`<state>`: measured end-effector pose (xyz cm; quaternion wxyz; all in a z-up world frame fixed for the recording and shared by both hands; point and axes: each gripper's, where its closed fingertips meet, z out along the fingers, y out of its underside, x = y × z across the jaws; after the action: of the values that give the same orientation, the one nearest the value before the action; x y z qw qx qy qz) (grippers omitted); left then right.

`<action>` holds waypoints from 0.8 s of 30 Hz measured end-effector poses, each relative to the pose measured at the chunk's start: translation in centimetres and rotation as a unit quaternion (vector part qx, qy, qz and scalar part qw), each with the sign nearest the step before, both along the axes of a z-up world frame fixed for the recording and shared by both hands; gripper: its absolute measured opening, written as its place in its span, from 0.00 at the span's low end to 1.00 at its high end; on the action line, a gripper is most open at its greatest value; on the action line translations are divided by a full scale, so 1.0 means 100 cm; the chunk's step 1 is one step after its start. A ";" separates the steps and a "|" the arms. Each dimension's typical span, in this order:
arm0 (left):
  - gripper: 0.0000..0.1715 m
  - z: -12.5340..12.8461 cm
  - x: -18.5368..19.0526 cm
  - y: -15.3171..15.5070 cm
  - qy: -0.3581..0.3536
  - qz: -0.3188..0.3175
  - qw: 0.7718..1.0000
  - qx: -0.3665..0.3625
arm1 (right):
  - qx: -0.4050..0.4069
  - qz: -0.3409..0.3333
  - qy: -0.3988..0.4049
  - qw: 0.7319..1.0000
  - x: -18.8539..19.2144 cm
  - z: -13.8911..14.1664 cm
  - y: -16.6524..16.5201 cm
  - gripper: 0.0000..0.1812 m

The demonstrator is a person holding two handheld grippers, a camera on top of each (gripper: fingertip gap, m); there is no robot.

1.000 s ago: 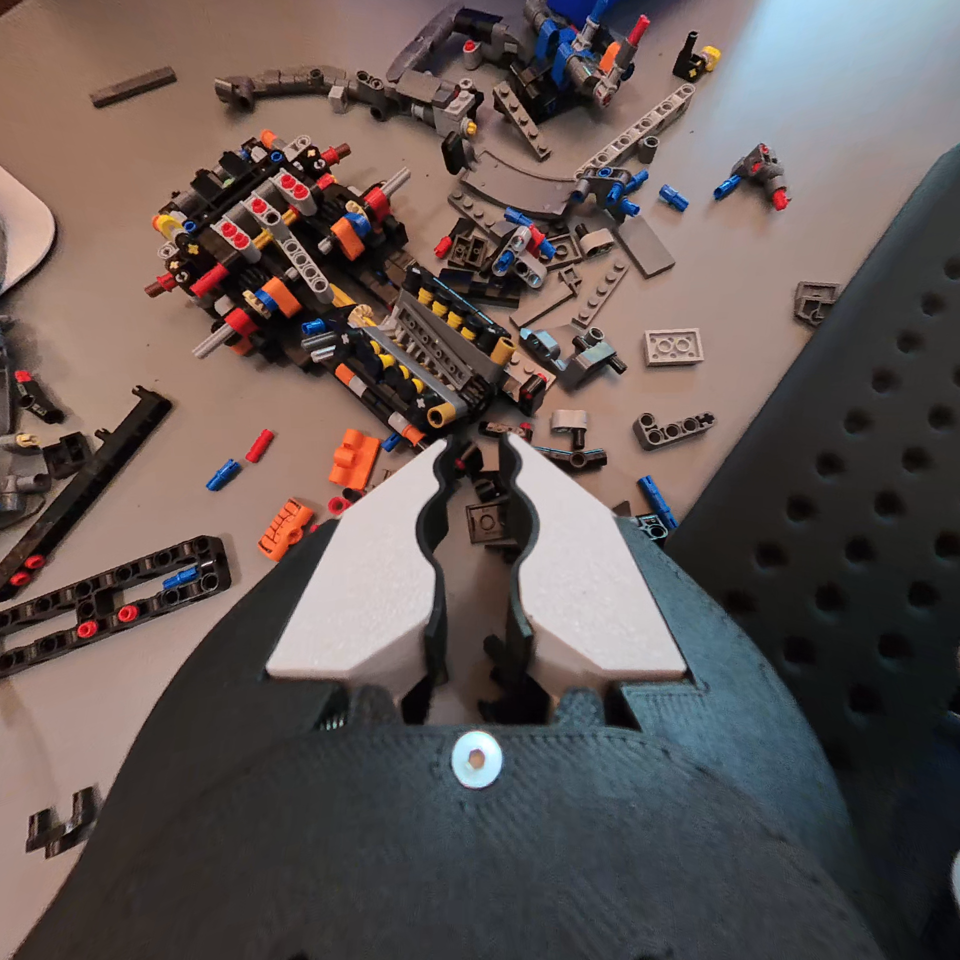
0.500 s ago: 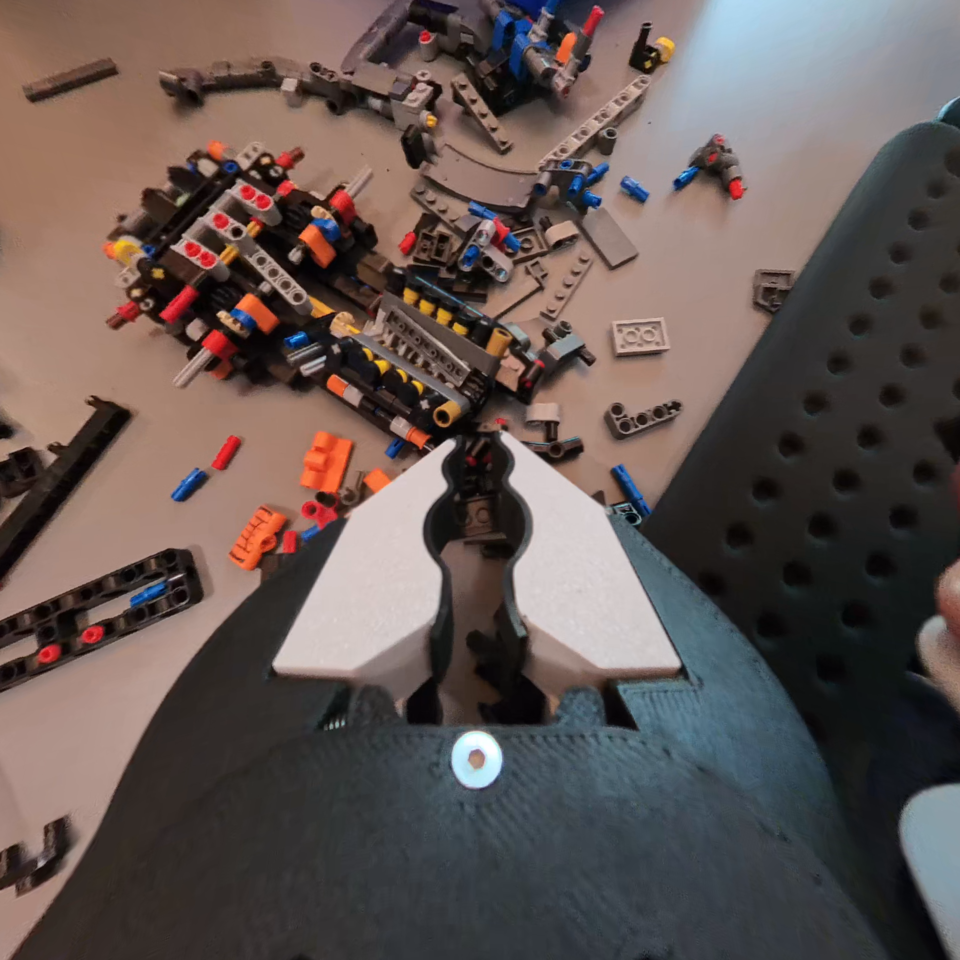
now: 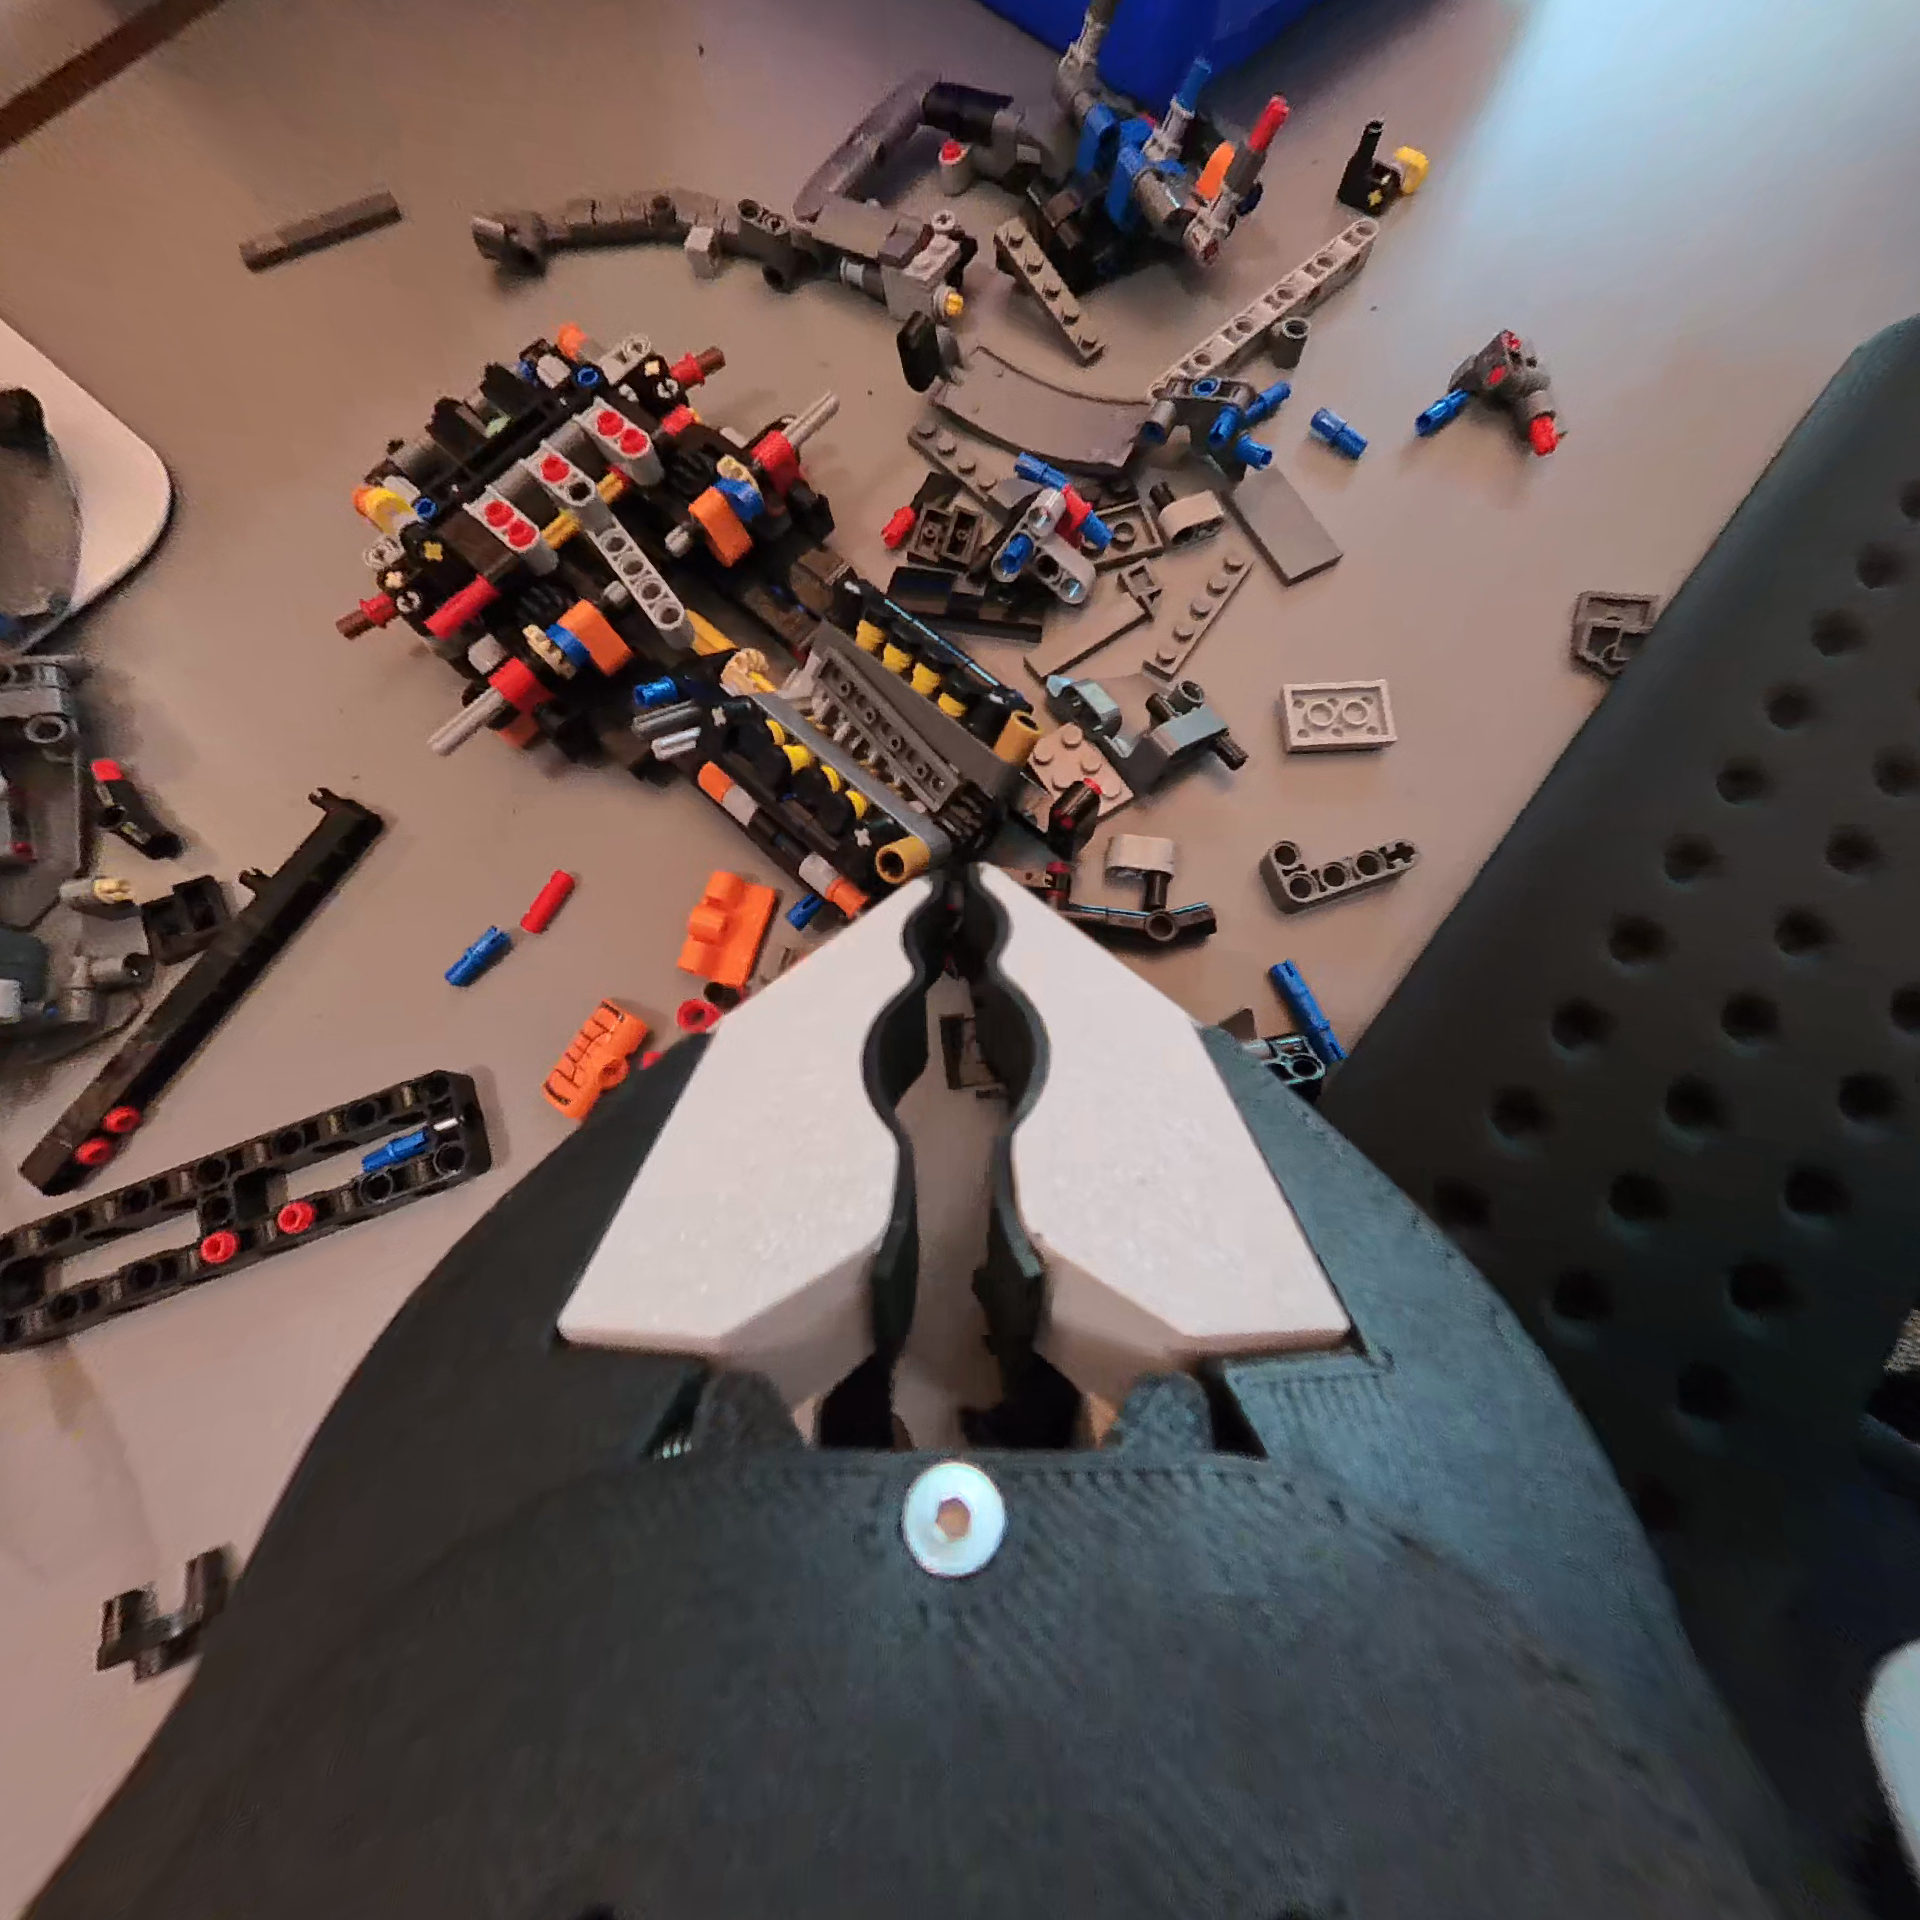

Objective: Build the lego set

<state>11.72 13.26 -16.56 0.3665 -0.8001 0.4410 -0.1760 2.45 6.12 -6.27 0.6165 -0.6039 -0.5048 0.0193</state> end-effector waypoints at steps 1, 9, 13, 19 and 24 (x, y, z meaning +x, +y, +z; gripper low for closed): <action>0.06 0.000 -0.001 -0.001 0.000 0.005 1.000 -0.009 | -0.008 0.004 0.014 1.000 0.000 0.001 0.000 0.16; 0.21 -0.020 -0.014 -0.008 0.088 0.070 0.988 -0.105 | -0.061 0.028 0.090 0.994 0.017 0.010 0.006 0.14; 0.34 -0.026 -0.019 -0.019 0.109 0.086 0.979 -0.147 | -0.095 0.053 0.136 0.985 0.019 0.011 0.004 0.14; 0.50 -0.034 -0.022 -0.025 0.141 0.125 0.965 -0.185 | -0.147 0.088 0.199 0.965 0.029 0.011 0.006 0.14; 0.82 -0.030 0.002 -0.039 0.074 0.116 0.964 -0.230 | -0.160 0.110 0.220 0.956 0.034 0.014 0.001 0.14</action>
<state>11.91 9.36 -19.51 0.1569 -0.9192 0.3193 -0.1691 5.81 6.22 -4.89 0.6019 -0.6158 -0.4103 0.3003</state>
